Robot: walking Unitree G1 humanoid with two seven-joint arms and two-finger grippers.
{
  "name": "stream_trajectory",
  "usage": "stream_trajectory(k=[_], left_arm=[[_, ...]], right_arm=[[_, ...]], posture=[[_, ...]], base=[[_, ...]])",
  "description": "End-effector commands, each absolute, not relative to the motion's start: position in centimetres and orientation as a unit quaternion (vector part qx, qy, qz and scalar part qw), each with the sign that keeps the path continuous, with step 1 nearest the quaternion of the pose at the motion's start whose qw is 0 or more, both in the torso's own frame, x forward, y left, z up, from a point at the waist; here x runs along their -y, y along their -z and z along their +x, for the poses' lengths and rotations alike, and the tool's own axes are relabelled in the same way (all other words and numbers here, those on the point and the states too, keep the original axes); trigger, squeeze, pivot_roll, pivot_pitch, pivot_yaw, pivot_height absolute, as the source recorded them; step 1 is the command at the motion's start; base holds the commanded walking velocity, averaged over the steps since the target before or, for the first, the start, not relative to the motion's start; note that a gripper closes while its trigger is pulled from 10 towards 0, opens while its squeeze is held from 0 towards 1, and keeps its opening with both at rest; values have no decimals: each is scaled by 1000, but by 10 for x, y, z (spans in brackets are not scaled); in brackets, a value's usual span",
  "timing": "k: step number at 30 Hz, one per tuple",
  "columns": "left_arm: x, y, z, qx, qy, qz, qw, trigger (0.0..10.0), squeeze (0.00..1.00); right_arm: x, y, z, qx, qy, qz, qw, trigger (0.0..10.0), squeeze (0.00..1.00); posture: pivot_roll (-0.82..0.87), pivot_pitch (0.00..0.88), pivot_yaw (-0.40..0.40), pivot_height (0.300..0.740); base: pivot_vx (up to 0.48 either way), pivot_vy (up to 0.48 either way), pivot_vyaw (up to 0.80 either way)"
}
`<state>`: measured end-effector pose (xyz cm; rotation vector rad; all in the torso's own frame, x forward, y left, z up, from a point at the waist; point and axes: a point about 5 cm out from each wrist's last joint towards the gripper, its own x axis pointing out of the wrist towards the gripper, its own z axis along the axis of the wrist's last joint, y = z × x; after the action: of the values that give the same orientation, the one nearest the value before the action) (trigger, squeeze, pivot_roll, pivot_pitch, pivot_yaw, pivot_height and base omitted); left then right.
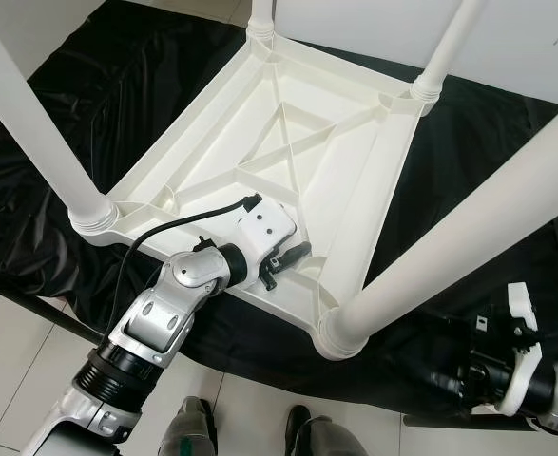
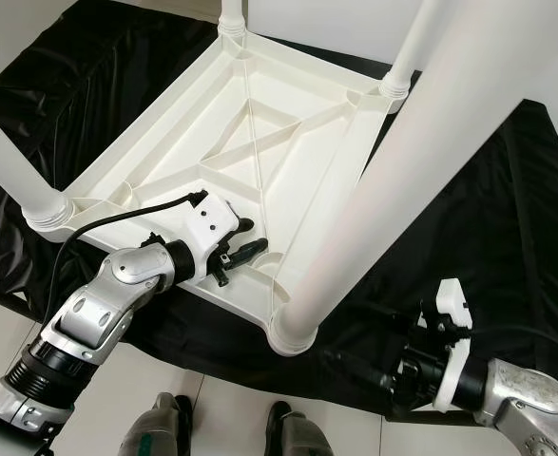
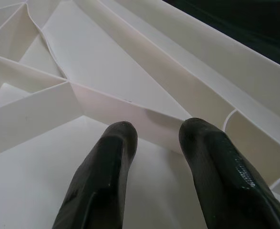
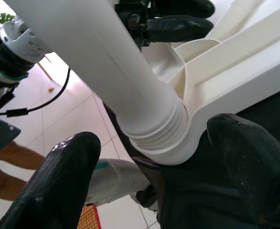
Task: Building children table
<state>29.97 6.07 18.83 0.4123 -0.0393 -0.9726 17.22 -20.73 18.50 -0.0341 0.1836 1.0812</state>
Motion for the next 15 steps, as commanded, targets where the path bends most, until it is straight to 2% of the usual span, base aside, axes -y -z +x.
stream_trajectory(k=[1, 7, 9, 15], left_arm=[[-65, -166, 298, -32, 466, 202, 861, 10000, 0], [-65, -166, 298, -31, 466, 204, 861, 10000, 0], [-65, -168, 299, -27, 464, 204, 862, 10000, 0], [-67, -169, 299, -26, 462, 206, 862, 10000, 0]], right_arm=[[203, -186, 170, -89, -531, -19, 842, 10000, 0], [194, -189, 175, -72, -553, -25, 829, 10000, 0], [185, -188, 180, -64, -577, -25, 814, 10000, 0], [176, -185, 188, -55, -592, -34, 804, 10000, 0]], posture=[[25, 248, -39, 740], [33, 241, -37, 740], [36, 240, -38, 740], [50, 234, -41, 740]], base=[[0, 0, 0], [0, 0, 0], [0, 0, 0], [0, 0, 0]])
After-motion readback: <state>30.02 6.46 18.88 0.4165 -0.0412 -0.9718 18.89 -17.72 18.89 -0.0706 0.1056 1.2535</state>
